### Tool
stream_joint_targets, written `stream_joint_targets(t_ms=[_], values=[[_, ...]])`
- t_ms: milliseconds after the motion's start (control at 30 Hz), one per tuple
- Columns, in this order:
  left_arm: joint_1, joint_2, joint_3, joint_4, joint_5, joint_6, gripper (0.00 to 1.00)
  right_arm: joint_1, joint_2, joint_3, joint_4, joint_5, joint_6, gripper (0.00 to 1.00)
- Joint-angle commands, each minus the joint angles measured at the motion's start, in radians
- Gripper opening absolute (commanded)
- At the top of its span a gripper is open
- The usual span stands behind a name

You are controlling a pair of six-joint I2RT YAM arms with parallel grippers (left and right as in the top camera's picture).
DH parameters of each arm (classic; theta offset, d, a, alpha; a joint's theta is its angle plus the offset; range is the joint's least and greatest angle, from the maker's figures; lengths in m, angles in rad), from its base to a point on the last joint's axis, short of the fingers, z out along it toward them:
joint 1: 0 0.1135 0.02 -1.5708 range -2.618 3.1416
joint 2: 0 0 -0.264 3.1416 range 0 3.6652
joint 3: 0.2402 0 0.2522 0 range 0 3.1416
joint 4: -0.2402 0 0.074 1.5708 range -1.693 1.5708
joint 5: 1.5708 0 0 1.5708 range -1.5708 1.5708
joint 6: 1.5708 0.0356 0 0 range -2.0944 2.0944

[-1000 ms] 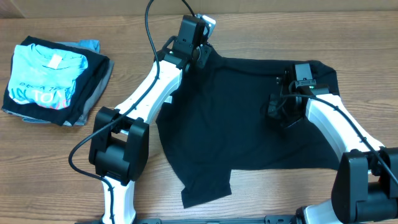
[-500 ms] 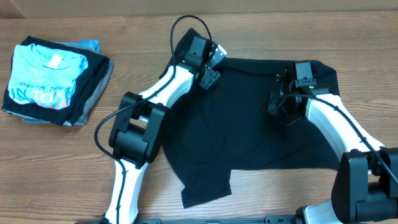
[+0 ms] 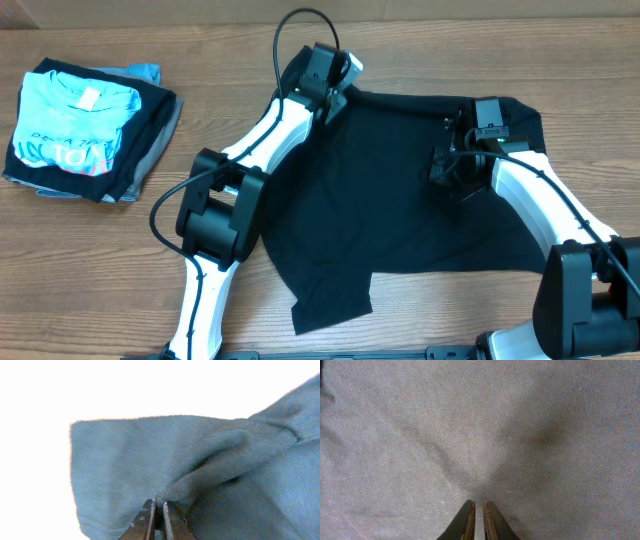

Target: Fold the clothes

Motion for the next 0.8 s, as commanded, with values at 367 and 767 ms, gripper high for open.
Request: stream_joint_targets(t_ms=[367,767], values=[[-0.012,0.047,0.112,0.309,0.117,-0.048,0.18,-0.002,-0.019,0.014,0.023,0.025,0.0,0.12],[-0.005,0.002,0.371,-0.204,0.1,-0.346,0.28,-0.003,0.085,0.014,0.33,0.23,-0.039,0.04]])
